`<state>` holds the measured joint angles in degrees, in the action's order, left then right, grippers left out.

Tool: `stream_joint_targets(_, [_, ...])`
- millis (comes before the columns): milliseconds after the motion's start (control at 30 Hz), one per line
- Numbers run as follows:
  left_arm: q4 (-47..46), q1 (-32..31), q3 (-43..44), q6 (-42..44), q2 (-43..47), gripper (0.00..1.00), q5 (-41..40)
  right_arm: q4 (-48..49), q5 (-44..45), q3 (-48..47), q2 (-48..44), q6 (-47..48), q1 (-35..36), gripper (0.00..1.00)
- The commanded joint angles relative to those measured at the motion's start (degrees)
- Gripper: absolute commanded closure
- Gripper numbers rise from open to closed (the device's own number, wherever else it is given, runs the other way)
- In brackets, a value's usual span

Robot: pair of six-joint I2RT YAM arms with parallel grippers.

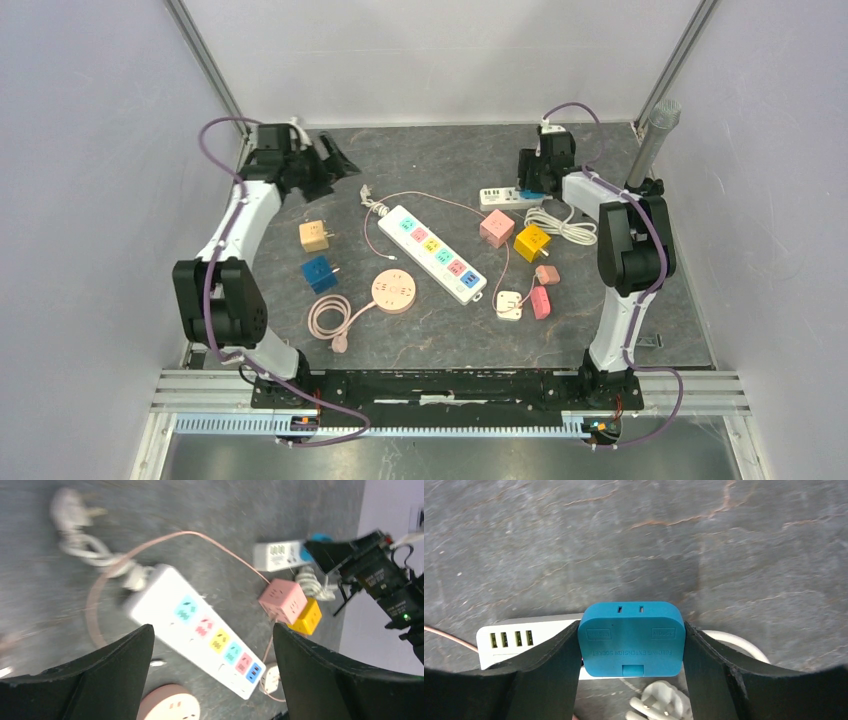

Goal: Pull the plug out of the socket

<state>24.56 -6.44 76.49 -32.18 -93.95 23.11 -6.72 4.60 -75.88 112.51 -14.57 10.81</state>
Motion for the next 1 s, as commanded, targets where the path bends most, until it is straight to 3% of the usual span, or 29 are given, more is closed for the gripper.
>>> stream_joint_targets(0, [-8.1, -7.8, 3.1, -6.8, -6.8, 0.08, 2.8, 1.7, 0.2, 3.1, -3.4, -5.0, 4.1, 0.5])
stream_joint_targets(200, [-17.8, -13.9, 7.4, -13.6, -18.0, 0.14, 5.8, 2.0, 5.0, 4.3, -3.6, -10.4, 7.9, 0.51])
stream_joint_targets(367, [-17.9, -16.9, 13.9, -14.6, -25.5, 0.22, 5.3, 1.6, 6.3, 3.6, -3.0, -11.7, 9.8, 0.52])
stream_joint_targets(567, [-14.7, -18.6, 18.5, -15.3, -31.5, 0.31, 4.3, 2.9, 4.3, 4.2, -3.2, -11.0, 10.2, 0.58])
stream_joint_targets(767, [-7.7, -20.9, 22.9, -8.8, -35.4, 0.44, 5.2, 4.8, 2.1, 5.5, -3.4, -10.4, 10.2, 0.64])
stream_joint_targets(967, [0.2, -21.7, 22.6, -6.9, -36.1, 0.47, -0.8, 8.7, 1.0, 5.0, -3.9, -5.0, 10.2, 0.63])
